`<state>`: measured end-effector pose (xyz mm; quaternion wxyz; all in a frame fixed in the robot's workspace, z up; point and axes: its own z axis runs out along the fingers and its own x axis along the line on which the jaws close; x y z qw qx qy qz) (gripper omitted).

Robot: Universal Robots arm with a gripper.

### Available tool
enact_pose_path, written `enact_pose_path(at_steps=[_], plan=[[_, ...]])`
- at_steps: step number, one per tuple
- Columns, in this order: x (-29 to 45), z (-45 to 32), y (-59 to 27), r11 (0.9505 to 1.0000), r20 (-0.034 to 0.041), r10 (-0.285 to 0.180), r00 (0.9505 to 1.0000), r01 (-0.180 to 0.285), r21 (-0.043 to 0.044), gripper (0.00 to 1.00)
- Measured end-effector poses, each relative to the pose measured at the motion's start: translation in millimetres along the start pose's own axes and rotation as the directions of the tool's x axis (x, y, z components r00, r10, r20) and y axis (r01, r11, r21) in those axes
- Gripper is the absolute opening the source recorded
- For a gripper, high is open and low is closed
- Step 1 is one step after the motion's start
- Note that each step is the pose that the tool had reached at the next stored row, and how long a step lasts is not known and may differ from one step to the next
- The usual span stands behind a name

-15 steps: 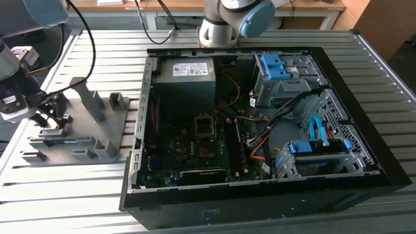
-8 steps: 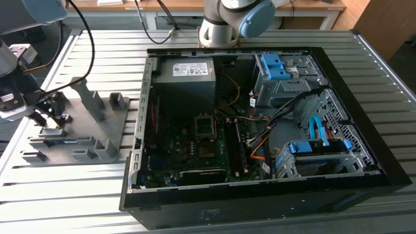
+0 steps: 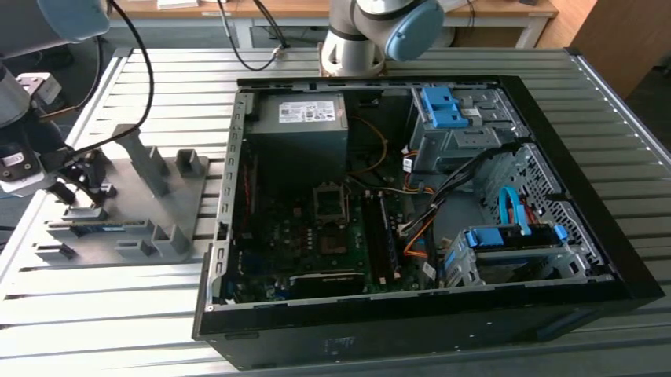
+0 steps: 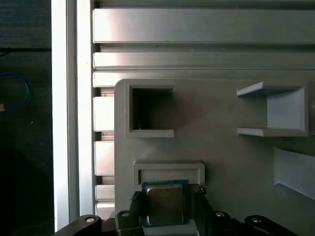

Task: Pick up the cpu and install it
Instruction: 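Pick up the cpu and move it towards the insertion slot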

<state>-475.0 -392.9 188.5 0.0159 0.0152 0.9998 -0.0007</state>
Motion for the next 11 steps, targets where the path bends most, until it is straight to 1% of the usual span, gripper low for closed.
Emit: enact_pose_path(at_steps=[3,7,8,11], plan=[[-2.4,1.0,0.1,1.0000,-0.0018,0.000,1.0000,0.000,0.0000,0.53],[-2.5,1.1,0.1,1.0000,-0.0018,0.000,1.0000,0.000,0.0000,0.53],[-2.6,0.5,0.1,1.0000,-0.0019,0.000,1.0000,0.000,0.0000,0.53],[-2.8,-5.4,0.0,1.0000,-0.0018,0.000,1.0000,0.000,0.0000,0.53]])
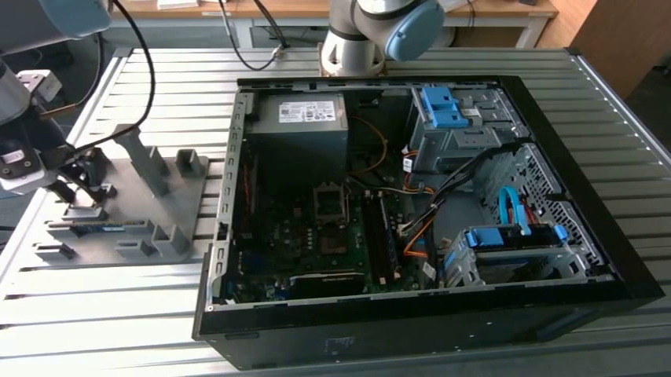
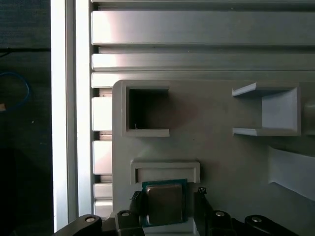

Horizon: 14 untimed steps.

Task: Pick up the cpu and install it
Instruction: 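Pick up the cpu and move it towards the insertion slot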

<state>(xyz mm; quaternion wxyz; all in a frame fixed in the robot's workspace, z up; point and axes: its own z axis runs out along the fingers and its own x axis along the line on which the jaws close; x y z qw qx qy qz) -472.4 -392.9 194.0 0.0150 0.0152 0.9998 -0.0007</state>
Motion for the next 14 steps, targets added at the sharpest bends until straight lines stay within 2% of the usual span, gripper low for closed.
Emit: enact_pose_path(at_steps=[9,14], plan=[[-0.2,-7.0,0.0,1.0000,0.0001,0.000,1.0000,0.000,0.0000,0.53],[-0.2,-7.7,0.0,1.0000,0.0000,0.000,1.0000,0.000,0.0000,0.53]])
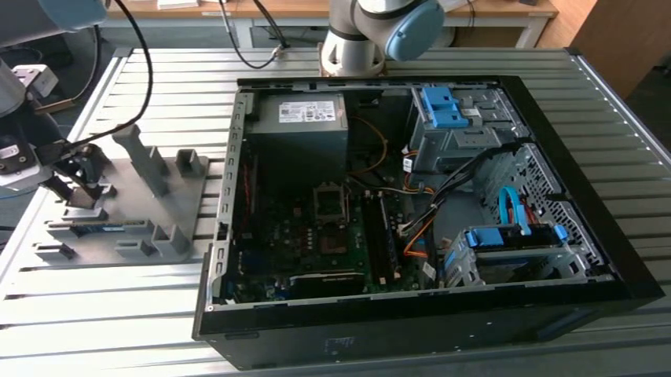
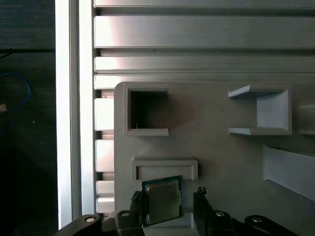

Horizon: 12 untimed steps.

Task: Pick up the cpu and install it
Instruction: 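Pick up the cpu and move it towards the insertion slot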

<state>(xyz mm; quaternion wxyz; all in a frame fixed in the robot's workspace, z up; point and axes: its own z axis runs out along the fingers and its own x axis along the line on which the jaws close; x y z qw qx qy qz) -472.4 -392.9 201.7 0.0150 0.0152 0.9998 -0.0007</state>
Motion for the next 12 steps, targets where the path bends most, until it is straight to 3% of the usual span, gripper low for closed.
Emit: enact_pose_path(at_steps=[8,10,12], plan=[[-0.2,-2.8,0.0,1.0000,-0.0003,0.000,1.0000,0.000,-0.0004,0.53],[-1.6,-2.9,-0.2,1.0000,-0.0041,0.000,1.0000,0.000,-0.0001,0.53],[-6.3,-2.1,-0.3,1.0000,-0.0125,0.000,0.9999,0.000,0.0001,0.53]])
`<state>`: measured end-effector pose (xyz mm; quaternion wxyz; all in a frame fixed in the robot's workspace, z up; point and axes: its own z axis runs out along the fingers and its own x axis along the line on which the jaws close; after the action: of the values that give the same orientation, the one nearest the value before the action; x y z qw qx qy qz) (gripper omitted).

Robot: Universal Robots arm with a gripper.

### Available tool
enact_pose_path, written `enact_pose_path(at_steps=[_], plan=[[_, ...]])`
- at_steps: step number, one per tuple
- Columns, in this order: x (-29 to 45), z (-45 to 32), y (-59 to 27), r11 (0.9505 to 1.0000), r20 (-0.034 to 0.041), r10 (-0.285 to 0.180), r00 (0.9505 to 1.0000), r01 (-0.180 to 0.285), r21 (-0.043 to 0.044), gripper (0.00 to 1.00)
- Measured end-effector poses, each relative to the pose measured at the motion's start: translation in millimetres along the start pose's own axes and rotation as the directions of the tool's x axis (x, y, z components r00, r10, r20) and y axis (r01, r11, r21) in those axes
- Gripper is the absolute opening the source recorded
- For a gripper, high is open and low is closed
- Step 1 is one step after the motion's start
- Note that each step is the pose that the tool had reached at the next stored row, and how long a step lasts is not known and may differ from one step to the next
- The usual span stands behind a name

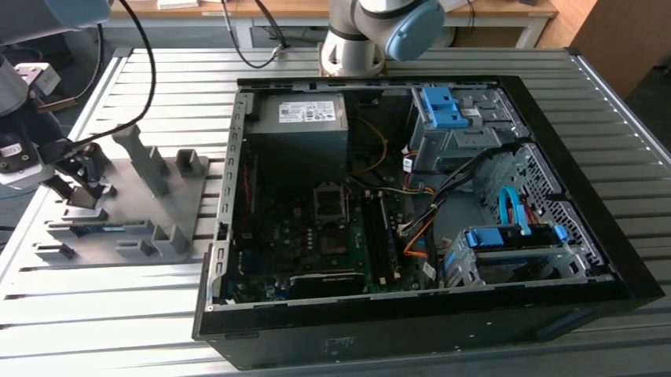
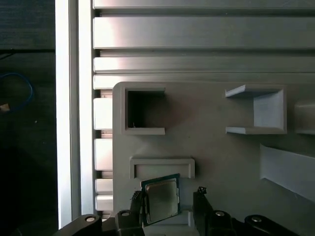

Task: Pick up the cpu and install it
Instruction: 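Pick up the cpu and move it towards the insertion slot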

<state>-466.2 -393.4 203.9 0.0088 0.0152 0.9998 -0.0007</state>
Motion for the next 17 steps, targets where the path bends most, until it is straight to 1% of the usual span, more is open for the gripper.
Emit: enact_pose_path(at_steps=[1,2,4,9,17], plan=[[-2.6,0.4,-0.1,1.0000,-0.0045,0.000,1.0000,0.000,0.0001,0.53],[-3.9,0.8,-0.1,1.0000,-0.0069,0.000,1.0000,0.000,0.0001,0.53],[-4.1,1.3,0.0,1.0000,-0.0088,0.000,1.0000,0.000,0.0002,0.53],[-4.1,3.0,-0.1,1.0000,-0.0095,0.000,1.0000,0.000,0.0003,0.53],[-4.1,3.2,0.0,1.0000,-0.0095,0.000,1.0000,0.000,0.0001,0.53]])
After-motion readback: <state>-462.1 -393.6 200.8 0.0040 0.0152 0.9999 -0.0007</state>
